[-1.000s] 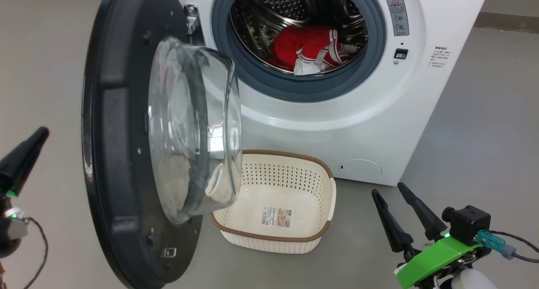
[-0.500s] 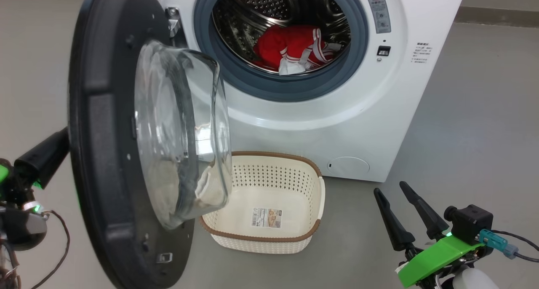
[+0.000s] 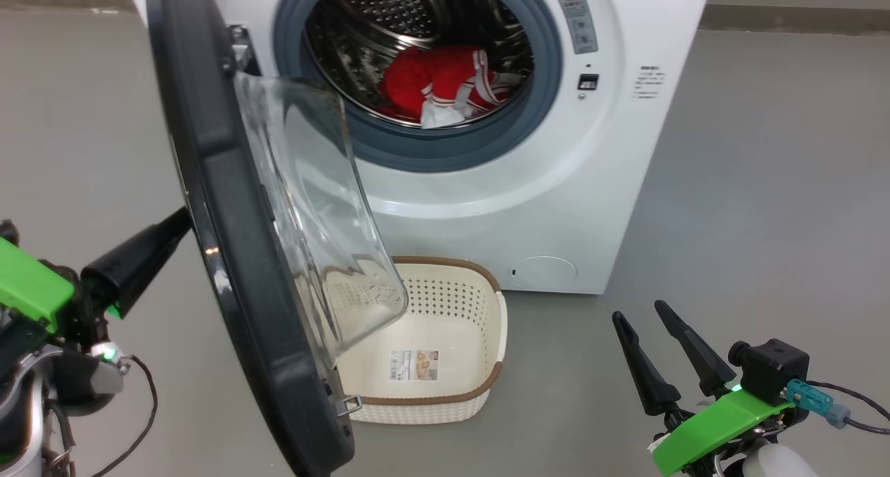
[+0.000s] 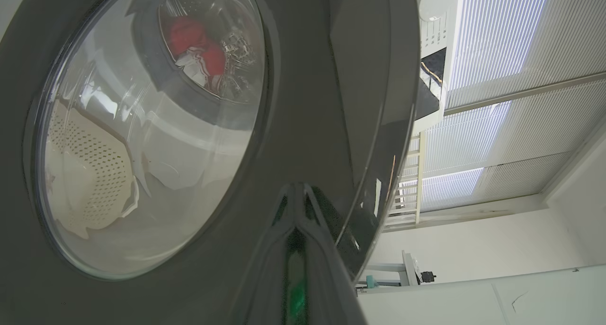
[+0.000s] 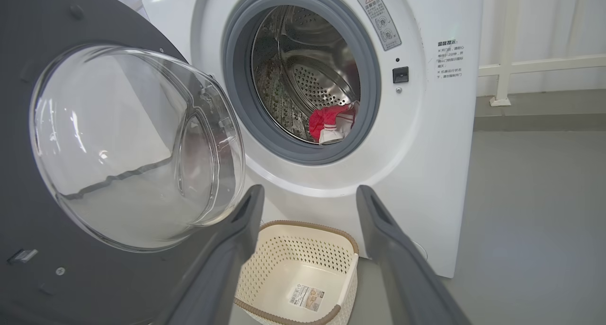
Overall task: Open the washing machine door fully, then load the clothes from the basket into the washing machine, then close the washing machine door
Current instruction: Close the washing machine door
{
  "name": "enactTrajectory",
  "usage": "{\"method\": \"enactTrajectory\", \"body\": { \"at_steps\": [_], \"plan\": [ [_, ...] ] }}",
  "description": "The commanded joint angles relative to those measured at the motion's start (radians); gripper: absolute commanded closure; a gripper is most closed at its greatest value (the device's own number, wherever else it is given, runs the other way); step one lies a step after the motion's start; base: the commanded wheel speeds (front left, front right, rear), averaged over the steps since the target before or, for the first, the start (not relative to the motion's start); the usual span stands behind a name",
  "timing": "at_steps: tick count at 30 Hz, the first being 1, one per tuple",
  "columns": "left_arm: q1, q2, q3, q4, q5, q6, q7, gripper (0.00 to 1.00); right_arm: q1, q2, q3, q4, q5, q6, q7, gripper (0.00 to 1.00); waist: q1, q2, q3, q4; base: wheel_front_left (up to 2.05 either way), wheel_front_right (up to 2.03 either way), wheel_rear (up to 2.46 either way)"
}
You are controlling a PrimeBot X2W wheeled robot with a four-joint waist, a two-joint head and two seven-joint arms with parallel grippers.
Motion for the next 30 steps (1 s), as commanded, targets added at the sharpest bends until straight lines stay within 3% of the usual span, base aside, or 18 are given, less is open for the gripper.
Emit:
{"method": "enactTrajectory", "body": {
  "at_steps": [1, 30],
  "plan": [
    [-0.019, 0.024, 0.023, -0.029, 0.005, -0.012, 0.008, 1.0, -0.013, -0.003, 0.019, -0.023, -0.001, 0.002, -0.005, 0.0, 0.0, -0.0001, 0.004, -0.021, 0.0, 0.0, 0.0],
    [-0.136, -0.027, 0.002, 0.026, 0.054, -0.083, -0.075, 1.0, -0.041, 0.009, 0.002, -0.043, -0.018, 0.002, -0.005, 0.0, 0.0, -0.0001, 0.089, -0.325, 0.0, 0.0, 0.0]
  ]
}}
